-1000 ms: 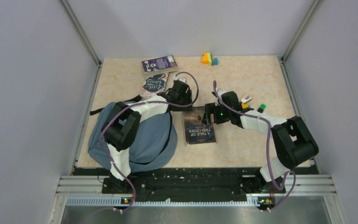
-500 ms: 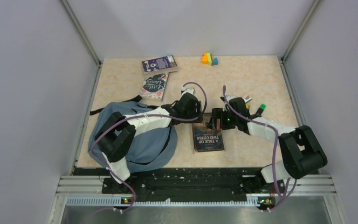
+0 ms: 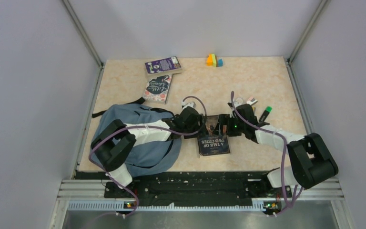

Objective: Pack the student bag
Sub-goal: Pick up the book from the center of the board.

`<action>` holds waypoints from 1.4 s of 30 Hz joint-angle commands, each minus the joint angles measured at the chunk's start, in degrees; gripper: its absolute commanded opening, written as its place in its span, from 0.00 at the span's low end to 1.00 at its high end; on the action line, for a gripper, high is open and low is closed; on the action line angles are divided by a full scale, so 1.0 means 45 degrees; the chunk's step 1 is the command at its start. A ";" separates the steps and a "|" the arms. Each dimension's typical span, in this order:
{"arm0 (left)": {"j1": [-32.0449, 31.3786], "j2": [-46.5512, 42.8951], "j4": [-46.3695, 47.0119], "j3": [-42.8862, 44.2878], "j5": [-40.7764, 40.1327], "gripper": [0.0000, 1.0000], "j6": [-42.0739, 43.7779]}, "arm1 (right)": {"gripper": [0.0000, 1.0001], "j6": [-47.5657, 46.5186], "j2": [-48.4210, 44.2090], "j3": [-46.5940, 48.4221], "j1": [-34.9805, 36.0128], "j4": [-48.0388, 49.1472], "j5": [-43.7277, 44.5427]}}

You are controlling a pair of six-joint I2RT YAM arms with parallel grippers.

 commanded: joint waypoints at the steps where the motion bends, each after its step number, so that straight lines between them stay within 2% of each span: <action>1: -0.0368 -0.1018 0.1761 -0.0132 0.0597 0.71 -0.0718 | 0.81 0.0394 0.0008 -0.0226 -0.0078 0.0784 -0.0262; 9: -0.0590 -0.2296 0.3132 -0.0828 0.0123 0.69 -0.1002 | 0.80 0.0848 0.0463 -0.0469 -0.0084 0.1459 -0.0518; 13: -0.0592 -0.1999 0.3434 -0.0967 0.0115 0.69 -0.0967 | 0.80 0.1017 0.0686 -0.0562 -0.0091 0.1763 -0.0626; 18: -0.0612 -0.1632 0.5238 -0.1676 0.0344 0.64 -0.1370 | 0.79 0.1154 0.0891 -0.0704 -0.0087 0.2044 -0.0734; 24: -0.0623 -0.1073 0.4994 -0.1709 0.0111 0.51 -0.1526 | 0.79 0.1219 0.0931 -0.0794 -0.0092 0.2171 -0.0717; 29: -0.0631 -0.0785 0.4806 -0.1688 -0.0442 0.28 -0.1684 | 0.78 0.1272 0.0940 -0.0814 -0.0086 0.2214 -0.0675; 33: -0.0661 -0.0663 0.5076 -0.1855 -0.0711 0.21 -0.1685 | 0.78 0.1293 0.0958 -0.0830 -0.0087 0.2268 -0.0634; 34: -0.0652 -0.0624 0.5122 -0.1870 -0.0742 0.16 -0.1684 | 0.78 0.1303 0.0950 -0.0827 -0.0091 0.2268 -0.0624; 36: -0.0651 -0.0647 0.5158 -0.1882 -0.0777 0.00 -0.1620 | 0.78 0.1292 0.0950 -0.0825 -0.0092 0.2254 -0.0586; 42: -0.0670 -0.2002 0.5223 -0.2458 -0.1621 0.00 -0.1142 | 0.78 0.1328 0.0391 -0.0775 -0.0092 0.2157 -0.0702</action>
